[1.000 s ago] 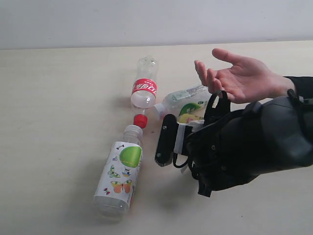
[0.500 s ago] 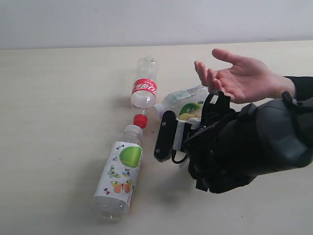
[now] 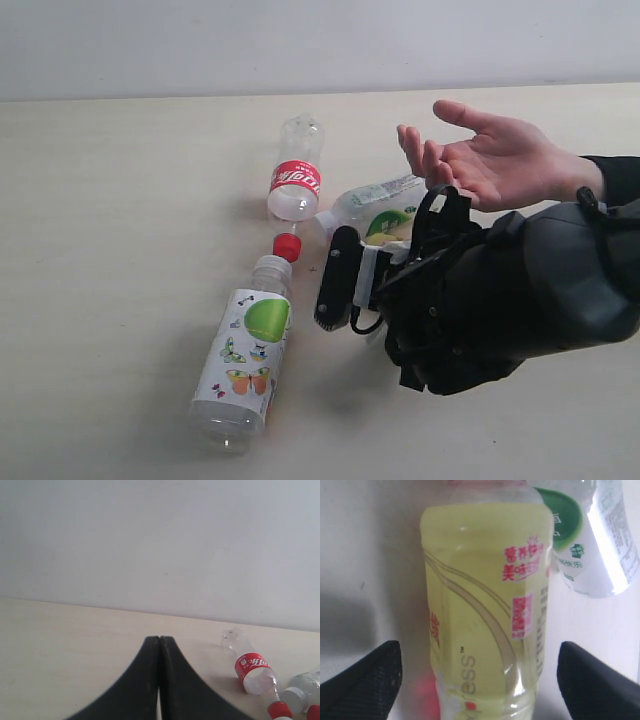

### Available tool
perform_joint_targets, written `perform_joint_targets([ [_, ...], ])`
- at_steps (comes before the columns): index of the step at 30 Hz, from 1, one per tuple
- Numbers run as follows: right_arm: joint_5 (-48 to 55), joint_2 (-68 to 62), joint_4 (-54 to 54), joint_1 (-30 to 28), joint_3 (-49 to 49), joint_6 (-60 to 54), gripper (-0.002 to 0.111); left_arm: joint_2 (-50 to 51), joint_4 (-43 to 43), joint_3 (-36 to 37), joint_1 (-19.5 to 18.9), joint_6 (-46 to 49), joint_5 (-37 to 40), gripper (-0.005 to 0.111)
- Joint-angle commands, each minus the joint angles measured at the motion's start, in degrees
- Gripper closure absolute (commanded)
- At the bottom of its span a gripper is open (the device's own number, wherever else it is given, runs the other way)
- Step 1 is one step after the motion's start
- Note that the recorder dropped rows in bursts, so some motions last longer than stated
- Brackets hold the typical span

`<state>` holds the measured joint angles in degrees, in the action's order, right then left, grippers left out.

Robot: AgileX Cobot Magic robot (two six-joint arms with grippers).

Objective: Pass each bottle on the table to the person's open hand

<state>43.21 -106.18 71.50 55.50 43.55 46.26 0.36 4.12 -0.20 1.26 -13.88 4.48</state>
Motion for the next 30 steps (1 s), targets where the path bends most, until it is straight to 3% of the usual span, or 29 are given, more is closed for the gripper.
perform_joint_targets([
  [1, -1.7, 0.1, -0.1, -0.4, 0.3, 0.6, 0.028, -0.4, 0.2, 0.2, -0.1, 0.0, -0.1, 0.107],
  [30, -2.5, 0.1, 0.7, -3.3, 0.3, 0.3, 0.028, -0.4, 0.2, 0.2, -0.1, 0.0, -0.1, 0.107],
])
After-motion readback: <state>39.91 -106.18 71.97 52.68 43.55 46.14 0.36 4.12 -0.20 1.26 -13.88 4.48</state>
